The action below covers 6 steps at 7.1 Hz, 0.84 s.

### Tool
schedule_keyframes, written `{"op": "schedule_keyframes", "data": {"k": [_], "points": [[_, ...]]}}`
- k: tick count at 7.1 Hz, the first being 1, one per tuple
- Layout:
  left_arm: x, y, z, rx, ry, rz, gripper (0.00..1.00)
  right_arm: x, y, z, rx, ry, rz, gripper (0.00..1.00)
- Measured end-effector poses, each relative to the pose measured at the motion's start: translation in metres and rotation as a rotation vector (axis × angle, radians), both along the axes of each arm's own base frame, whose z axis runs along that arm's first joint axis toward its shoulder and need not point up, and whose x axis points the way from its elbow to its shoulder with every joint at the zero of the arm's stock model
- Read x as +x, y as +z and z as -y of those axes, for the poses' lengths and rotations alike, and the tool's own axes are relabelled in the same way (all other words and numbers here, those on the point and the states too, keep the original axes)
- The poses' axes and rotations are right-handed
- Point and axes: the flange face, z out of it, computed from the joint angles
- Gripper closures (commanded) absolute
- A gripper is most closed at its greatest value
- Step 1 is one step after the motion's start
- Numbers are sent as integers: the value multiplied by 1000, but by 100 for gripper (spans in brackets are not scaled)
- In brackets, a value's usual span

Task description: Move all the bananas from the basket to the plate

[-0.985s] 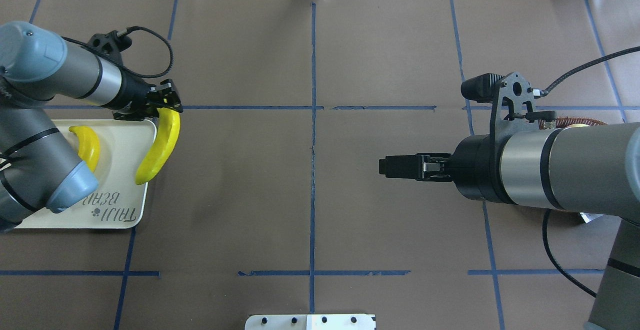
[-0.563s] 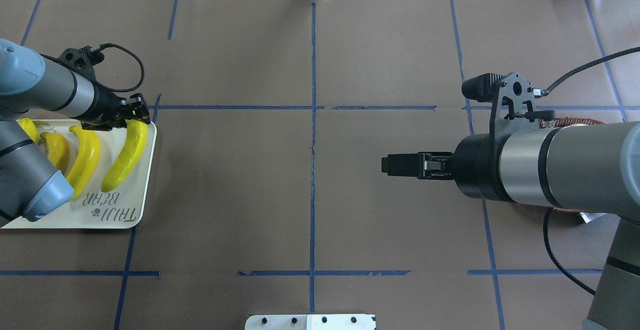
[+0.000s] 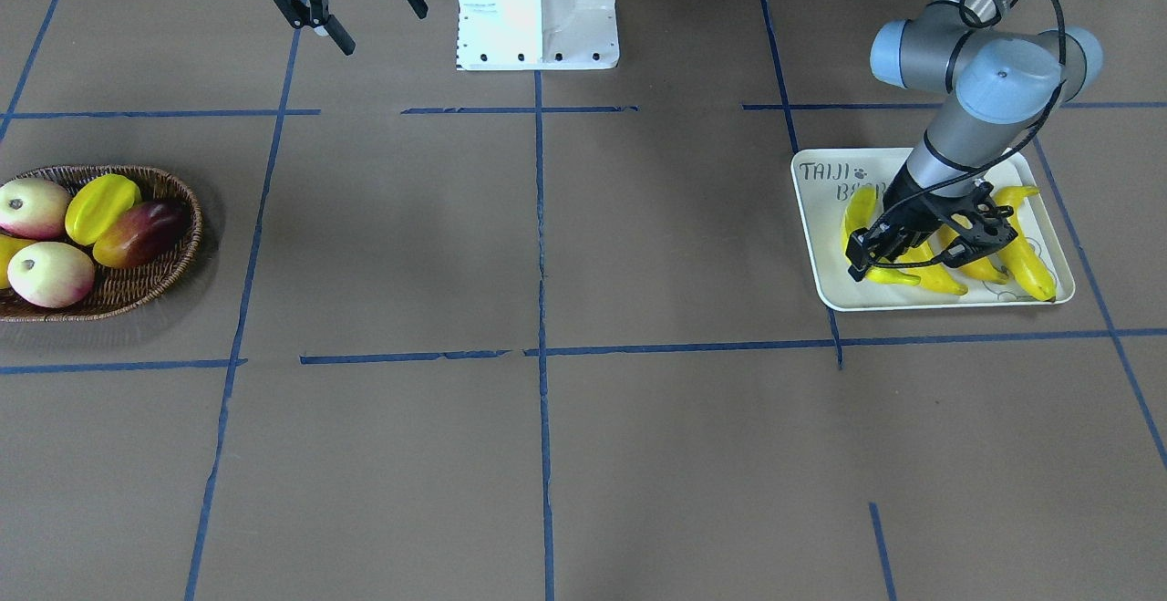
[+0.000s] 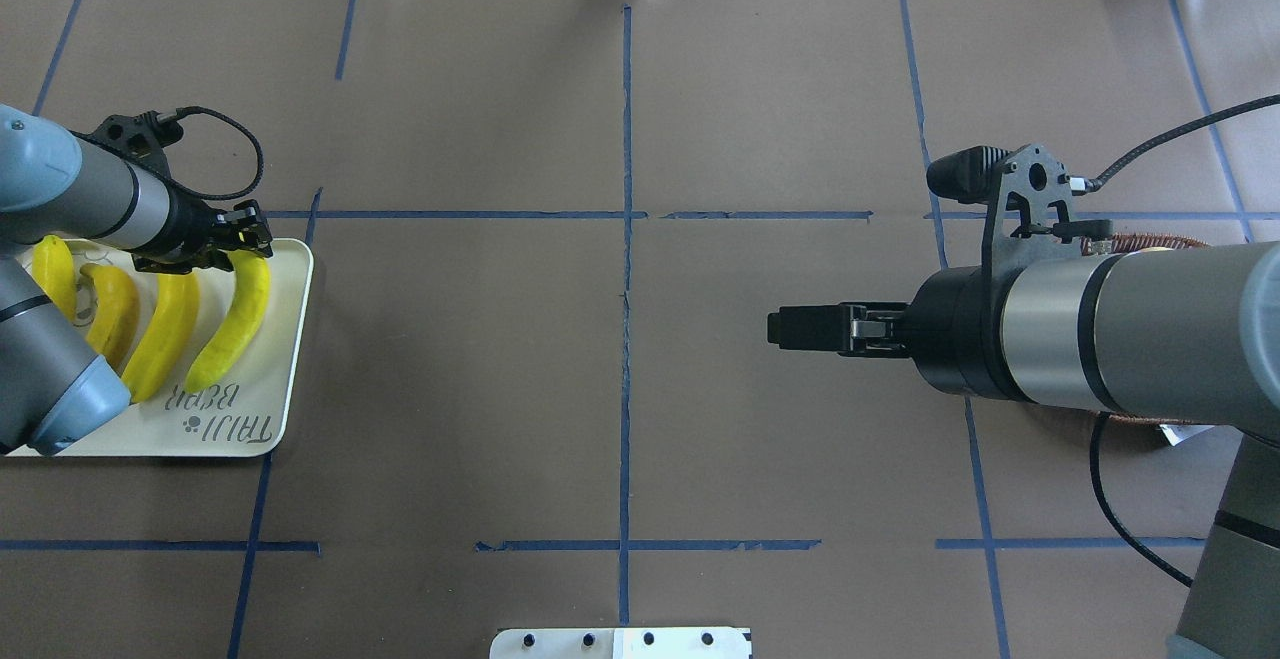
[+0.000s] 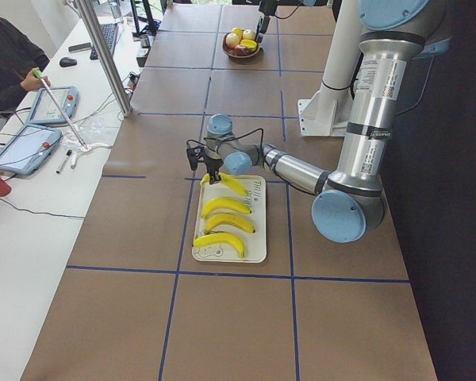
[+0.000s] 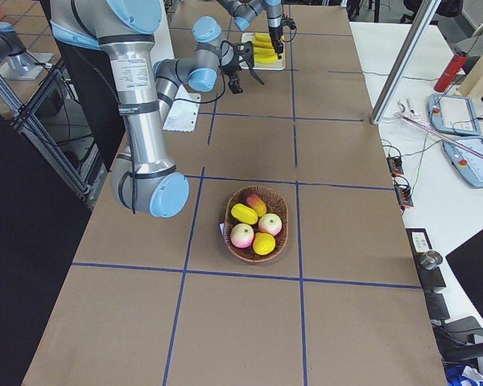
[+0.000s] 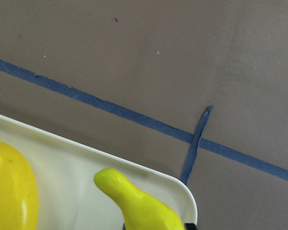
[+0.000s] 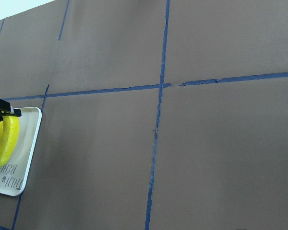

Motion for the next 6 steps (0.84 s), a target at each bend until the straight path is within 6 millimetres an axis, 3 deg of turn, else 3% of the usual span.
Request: {"op": "schedule_keyframes", "data": {"k": [3, 4, 6], "points": [[-5, -5, -2, 38, 11, 9, 0, 6, 2, 6, -7, 12, -11, 0], [-17, -15, 0, 53, 25, 4, 0, 15, 8, 16, -22, 13, -51, 0], [-65, -30, 12, 104, 104, 55, 0, 42, 32, 44, -7, -28, -217, 0]]}}
